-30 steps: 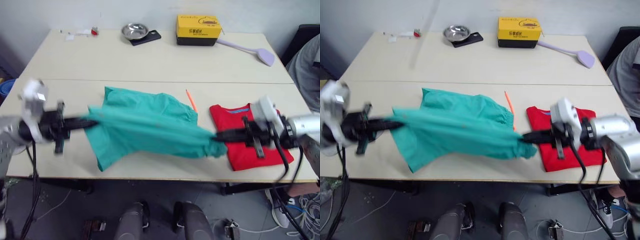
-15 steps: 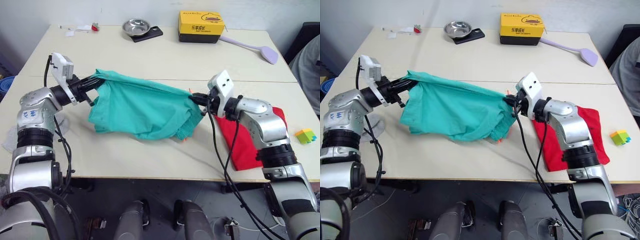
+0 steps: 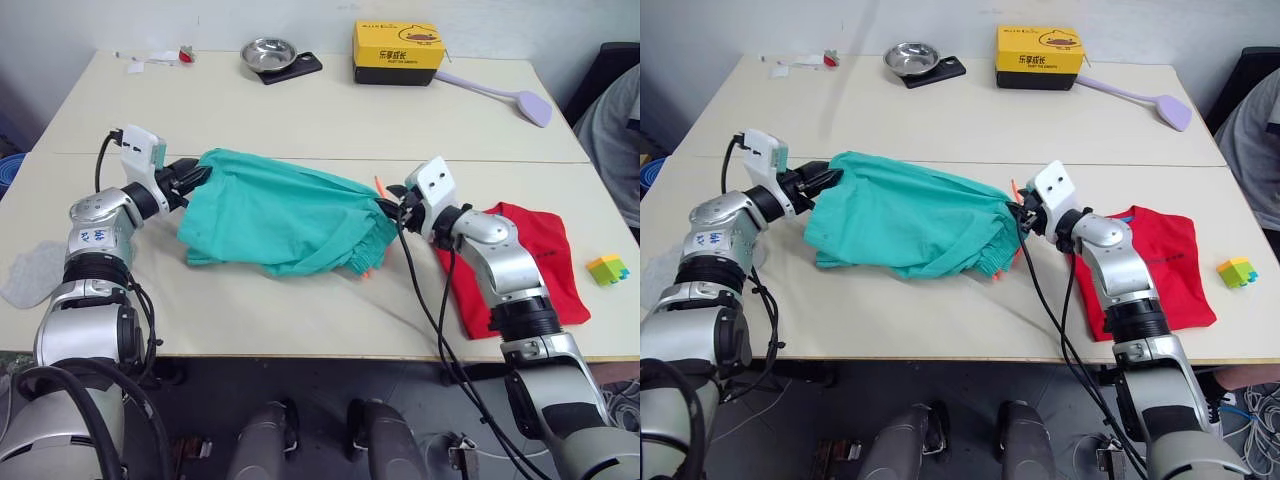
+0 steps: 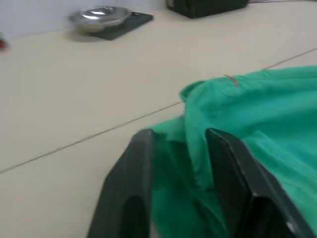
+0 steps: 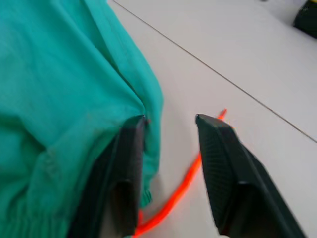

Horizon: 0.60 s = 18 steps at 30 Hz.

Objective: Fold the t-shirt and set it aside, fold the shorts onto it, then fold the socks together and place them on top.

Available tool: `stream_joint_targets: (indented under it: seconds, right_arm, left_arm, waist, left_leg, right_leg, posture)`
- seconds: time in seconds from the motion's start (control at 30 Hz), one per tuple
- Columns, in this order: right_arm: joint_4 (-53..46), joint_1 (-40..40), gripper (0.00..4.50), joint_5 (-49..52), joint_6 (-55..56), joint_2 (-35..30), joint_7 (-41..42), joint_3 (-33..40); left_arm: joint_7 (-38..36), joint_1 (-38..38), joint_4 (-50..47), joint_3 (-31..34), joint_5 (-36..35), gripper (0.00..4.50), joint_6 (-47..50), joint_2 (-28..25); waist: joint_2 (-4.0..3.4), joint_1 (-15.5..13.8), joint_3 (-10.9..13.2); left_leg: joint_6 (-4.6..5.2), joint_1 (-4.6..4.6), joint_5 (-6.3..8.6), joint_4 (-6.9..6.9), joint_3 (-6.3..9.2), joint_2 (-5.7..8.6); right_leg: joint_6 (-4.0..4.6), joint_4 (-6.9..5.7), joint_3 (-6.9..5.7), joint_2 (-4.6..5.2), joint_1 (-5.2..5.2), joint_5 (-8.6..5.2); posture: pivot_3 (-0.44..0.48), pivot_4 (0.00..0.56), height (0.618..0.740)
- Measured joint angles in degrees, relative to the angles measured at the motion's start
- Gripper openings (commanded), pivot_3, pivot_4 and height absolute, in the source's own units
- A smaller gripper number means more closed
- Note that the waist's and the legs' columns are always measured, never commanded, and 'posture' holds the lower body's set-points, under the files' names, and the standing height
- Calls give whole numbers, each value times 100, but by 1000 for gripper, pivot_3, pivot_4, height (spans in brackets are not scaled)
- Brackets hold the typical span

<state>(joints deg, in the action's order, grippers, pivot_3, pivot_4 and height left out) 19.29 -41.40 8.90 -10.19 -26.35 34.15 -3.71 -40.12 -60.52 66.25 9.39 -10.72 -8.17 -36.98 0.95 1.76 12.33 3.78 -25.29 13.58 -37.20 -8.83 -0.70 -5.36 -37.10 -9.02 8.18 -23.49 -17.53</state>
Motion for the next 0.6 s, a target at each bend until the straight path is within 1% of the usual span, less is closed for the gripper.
stream_joint_targets:
  seconds: [0.03, 0.07, 0.1, 0.13, 0.17, 0.2, 0.27, 0.33, 0.4, 0.5, 0.6]
  right_arm:
    - [-113, 63, 3006, 15, 133, -92, 36, 93]
    - [-362, 204, 3401, 111, 233, -226, 201, 229]
    - [-618, 350, 3759, 245, 286, -368, 409, 320]
    - [-989, 567, 4029, 446, 290, -537, 733, 436]
    - [-1203, 680, 4453, 564, 276, -623, 941, 460]
    - [-1443, 806, 4500, 656, 260, -688, 1140, 448]
    - [-1984, 1156, 4500, 782, 209, -817, 1487, 373]
    - [-2564, 1603, 4500, 829, 17, -1032, 1735, 218]
    - [-2879, 1883, 4500, 805, -207, -1062, 1769, 38]
    - [-3124, 2061, 4500, 517, -391, -889, 1575, -344]
    - [-3121, 2112, 4500, 48, -419, -725, 1284, -739]
  left_arm:
    - [48, 14, -26, 75, 4, 2913, -183, -60]
    - [-68, 88, -153, 144, -33, 3268, -412, -127]
    - [-271, 209, -341, 223, -99, 3607, -582, -209]
    - [-637, 379, -630, 344, -258, 3838, -761, -265]
    - [-888, 487, -823, 388, -354, 4239, -851, -290]
    - [-1176, 623, -1064, 404, -451, 4467, -938, -290]
    - [-1841, 1054, -1736, 374, -625, 4467, -1037, -297]
    - [-2518, 1727, -2579, 320, -865, 4467, -1010, -376]
    - [-2935, 2295, -3158, 207, -910, 4467, -984, -468]
    - [-3143, 2878, -3677, -52, -729, 4467, -1061, -537]
    - [-3027, 3073, -3738, -260, -346, 4467, -1362, -540]
  waist:
    - [0, 1, 0]
    - [0, -1, 0]
    - [0, -2, 0]
    - [0, -4, -1]
    - [2, -5, -2]
    - [2, -5, -2]
    - [1, 1, -2]
    - [2, 18, -3]
    - [3, 27, -3]
    - [4, 11, -4]
    - [6, -19, -5]
  left_leg:
    - [0, 0, 0, 1, 0, 0]
    - [0, 0, 0, 4, 0, 0]
    - [0, 2, 0, 4, 0, 0]
    - [0, 4, 1, 8, 0, -1]
    - [-1, 6, 1, 6, 0, -2]
    - [0, 8, 1, 2, -1, -2]
    - [-1, 16, 1, 2, -3, -2]
    - [-3, 22, 2, 3, -5, -8]
    - [-4, 22, 2, 3, -4, -12]
    - [-7, 27, 3, 5, -2, -12]
    - [-14, 22, 5, 4, 4, -12]
  right_leg:
    - [0, 1, 0, 0, 0, 0]
    - [0, 4, 0, 1, 0, 0]
    - [0, 5, 0, 0, 1, 0]
    - [0, 9, 0, -1, 3, 0]
    - [0, 9, -1, -4, 6, 0]
    - [0, 7, 0, -4, 7, 0]
    - [0, 4, 3, -3, 12, 0]
    - [1, 4, 12, 20, 13, 1]
    - [6, 9, 11, 23, 10, 3]
    - [11, 14, 17, 29, 8, 6]
    - [19, 16, 39, 34, 5, 10]
  posture:
    - [0, 150, 740]
    - [0, 150, 740]
    - [0, 150, 740]
    - [0, 150, 740]
    - [0, 150, 740]
    - [0, 150, 740]
    - [0, 150, 740]
    - [0, 150, 740]
    - [0, 150, 740]
    - [0, 150, 740]
    - [0, 150, 740]
